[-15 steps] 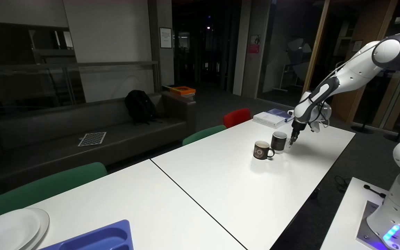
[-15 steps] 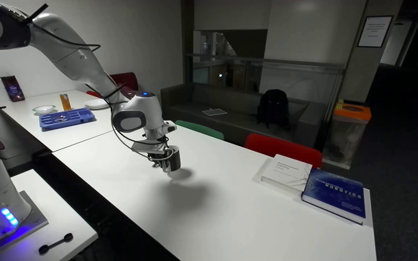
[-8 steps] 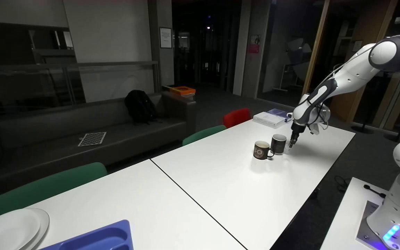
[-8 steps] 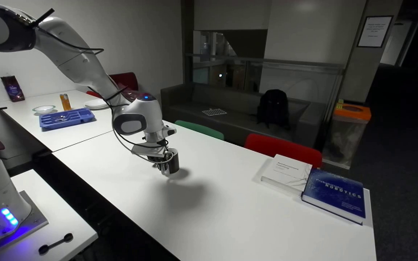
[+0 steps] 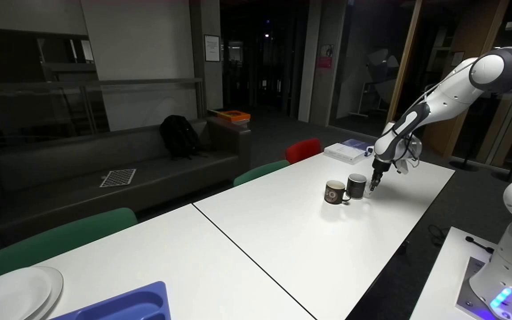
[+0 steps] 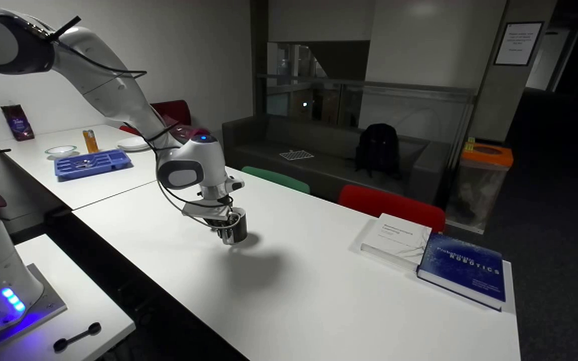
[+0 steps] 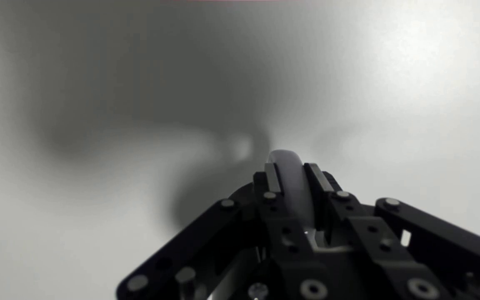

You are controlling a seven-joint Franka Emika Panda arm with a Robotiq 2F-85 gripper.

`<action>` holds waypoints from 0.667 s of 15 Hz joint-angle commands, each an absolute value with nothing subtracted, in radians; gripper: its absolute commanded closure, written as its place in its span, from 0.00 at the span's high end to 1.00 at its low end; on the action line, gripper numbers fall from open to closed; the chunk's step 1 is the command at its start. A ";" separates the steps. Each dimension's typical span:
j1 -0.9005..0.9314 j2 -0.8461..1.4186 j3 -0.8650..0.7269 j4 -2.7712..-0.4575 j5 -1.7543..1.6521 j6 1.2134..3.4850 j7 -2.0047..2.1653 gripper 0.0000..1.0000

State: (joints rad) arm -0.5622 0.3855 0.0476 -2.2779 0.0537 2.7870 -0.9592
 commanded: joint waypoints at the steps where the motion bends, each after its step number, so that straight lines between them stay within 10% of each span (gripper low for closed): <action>1: -0.561 0.377 0.045 -2.260 0.094 2.783 -1.012 0.05; 6: -0.562 0.378 0.045 -2.259 0.095 2.782 -1.014 0.05; 10: -0.559 0.376 0.041 -2.260 0.090 2.782 -1.011 0.50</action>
